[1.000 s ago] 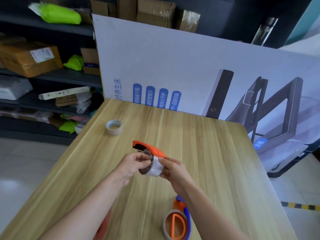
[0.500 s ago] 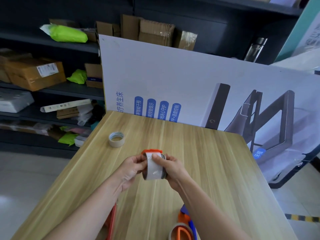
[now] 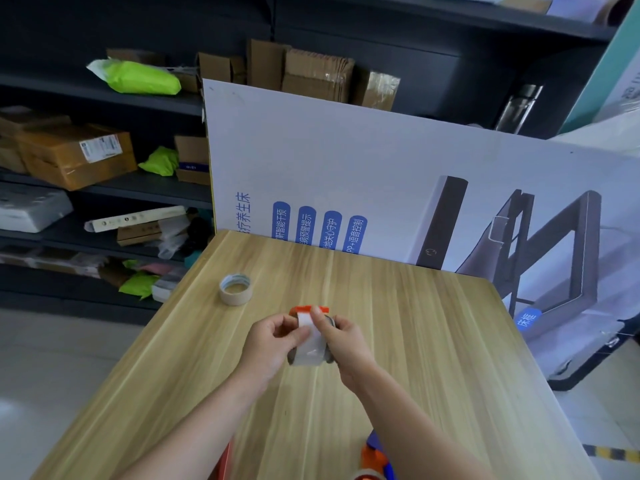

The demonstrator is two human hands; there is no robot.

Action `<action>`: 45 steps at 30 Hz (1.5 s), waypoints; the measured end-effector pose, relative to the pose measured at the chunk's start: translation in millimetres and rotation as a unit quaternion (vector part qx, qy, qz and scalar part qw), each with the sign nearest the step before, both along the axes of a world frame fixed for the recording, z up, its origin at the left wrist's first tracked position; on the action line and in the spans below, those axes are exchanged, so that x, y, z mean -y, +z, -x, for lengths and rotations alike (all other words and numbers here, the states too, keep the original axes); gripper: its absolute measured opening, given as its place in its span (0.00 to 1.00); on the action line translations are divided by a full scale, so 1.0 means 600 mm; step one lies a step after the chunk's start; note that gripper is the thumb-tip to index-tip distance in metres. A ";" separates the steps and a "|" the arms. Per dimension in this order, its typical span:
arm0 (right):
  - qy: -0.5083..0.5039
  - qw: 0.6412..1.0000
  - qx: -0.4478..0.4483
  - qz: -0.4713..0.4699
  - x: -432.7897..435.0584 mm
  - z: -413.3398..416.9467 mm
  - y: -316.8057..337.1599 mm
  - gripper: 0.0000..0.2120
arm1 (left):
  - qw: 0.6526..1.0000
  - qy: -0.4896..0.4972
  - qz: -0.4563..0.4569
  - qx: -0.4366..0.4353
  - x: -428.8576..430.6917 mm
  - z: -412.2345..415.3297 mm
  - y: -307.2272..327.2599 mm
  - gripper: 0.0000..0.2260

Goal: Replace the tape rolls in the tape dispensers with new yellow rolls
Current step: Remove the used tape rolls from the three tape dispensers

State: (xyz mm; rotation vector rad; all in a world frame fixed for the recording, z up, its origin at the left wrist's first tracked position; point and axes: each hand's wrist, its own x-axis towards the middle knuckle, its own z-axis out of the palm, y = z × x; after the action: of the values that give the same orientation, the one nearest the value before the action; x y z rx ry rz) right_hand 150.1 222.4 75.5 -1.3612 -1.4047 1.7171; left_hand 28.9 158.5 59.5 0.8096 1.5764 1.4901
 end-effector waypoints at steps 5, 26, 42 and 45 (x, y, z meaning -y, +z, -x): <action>-0.018 0.998 0.058 -0.001 -0.021 -0.001 -0.001 0.29 | 0.970 -0.016 -0.023 -0.241 -0.001 0.002 0.000 0.08; -0.033 0.995 0.021 0.097 -0.028 -0.035 -0.041 0.10 | 0.922 -0.030 0.061 -0.382 0.020 0.001 -0.022 0.06; -0.089 0.991 0.064 0.083 -0.072 -0.025 -0.110 0.06 | 0.948 0.032 0.155 -0.276 -0.086 0.058 -0.096 0.09; -0.109 0.987 0.064 0.097 -0.091 -0.011 -0.138 0.09 | 0.923 0.001 0.183 -0.338 -0.140 0.073 -0.122 0.07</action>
State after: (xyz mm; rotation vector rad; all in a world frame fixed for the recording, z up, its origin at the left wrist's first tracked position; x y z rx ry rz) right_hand 156.7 277.1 -7.3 -1.6912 -1.1280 1.6789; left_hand -14.9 242.8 -13.4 1.1650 2.2699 0.8925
